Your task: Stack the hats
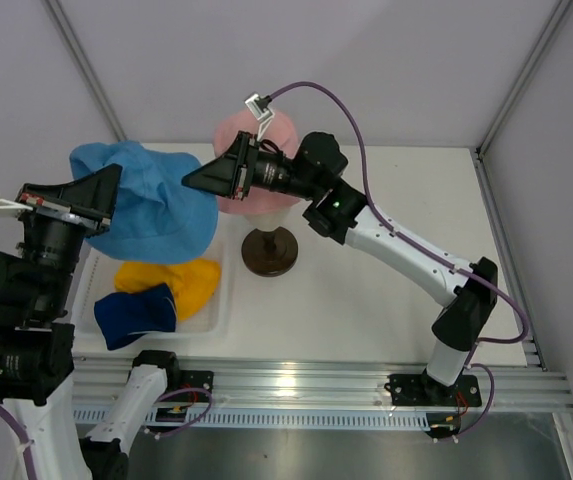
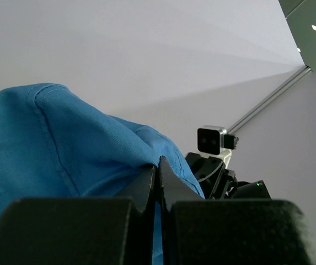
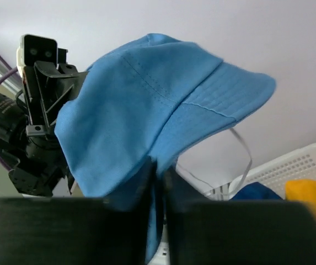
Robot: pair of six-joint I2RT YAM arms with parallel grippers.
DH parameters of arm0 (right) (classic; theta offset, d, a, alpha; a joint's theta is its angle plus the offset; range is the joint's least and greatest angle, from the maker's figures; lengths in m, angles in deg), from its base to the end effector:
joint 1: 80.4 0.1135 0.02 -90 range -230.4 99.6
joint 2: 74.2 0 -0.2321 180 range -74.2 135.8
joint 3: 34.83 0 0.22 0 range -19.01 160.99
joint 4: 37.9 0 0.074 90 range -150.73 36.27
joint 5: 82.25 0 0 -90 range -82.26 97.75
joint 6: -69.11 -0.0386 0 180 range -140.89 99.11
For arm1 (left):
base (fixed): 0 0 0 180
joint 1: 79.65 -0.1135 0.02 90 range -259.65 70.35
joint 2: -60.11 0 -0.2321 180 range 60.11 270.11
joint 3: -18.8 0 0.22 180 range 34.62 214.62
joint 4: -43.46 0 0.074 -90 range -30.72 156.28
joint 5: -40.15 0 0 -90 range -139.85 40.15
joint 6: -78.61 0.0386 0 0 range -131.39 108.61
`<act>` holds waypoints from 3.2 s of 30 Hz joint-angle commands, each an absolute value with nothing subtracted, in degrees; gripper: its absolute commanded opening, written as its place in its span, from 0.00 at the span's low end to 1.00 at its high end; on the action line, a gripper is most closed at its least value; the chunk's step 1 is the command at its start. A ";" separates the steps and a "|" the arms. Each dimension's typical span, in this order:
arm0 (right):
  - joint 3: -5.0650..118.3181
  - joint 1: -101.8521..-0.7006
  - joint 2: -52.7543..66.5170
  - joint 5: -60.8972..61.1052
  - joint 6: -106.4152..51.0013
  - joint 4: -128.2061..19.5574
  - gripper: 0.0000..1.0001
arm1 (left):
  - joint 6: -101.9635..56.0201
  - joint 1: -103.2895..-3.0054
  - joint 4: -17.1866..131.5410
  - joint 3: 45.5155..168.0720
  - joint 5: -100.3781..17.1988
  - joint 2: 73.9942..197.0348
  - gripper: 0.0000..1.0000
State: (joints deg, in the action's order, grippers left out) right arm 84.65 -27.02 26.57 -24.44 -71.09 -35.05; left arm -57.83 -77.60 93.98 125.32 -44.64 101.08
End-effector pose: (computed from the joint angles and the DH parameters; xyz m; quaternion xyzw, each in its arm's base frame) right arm 0.2048 0.3100 0.4513 -0.2441 0.5338 0.7207 0.3689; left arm 0.0443 -0.0051 0.4951 -0.1963 0.5765 -0.3507 0.7114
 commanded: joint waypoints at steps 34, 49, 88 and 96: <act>80.94 -46.74 12.21 -11.08 -63.87 -45.82 0.00 | -50.68 -68.66 89.60 153.54 -31.04 141.40 0.02; 65.72 -47.80 3.67 -2.28 -65.10 -44.68 0.00 | -43.30 -65.32 97.68 154.08 -41.93 141.77 0.62; 55.52 -46.04 1.65 5.28 -74.06 -37.30 0.00 | -96.29 -70.42 68.78 100.72 -38.60 117.50 0.61; 54.91 -45.86 2.18 6.25 -74.76 -37.56 0.00 | -97.79 -70.42 66.40 98.78 -39.39 116.80 0.41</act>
State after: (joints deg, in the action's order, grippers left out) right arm 54.99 -46.14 2.35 4.30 -73.71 -39.84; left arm -95.95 -70.11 70.40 99.20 -40.11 117.56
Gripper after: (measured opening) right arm 0.009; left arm 0.416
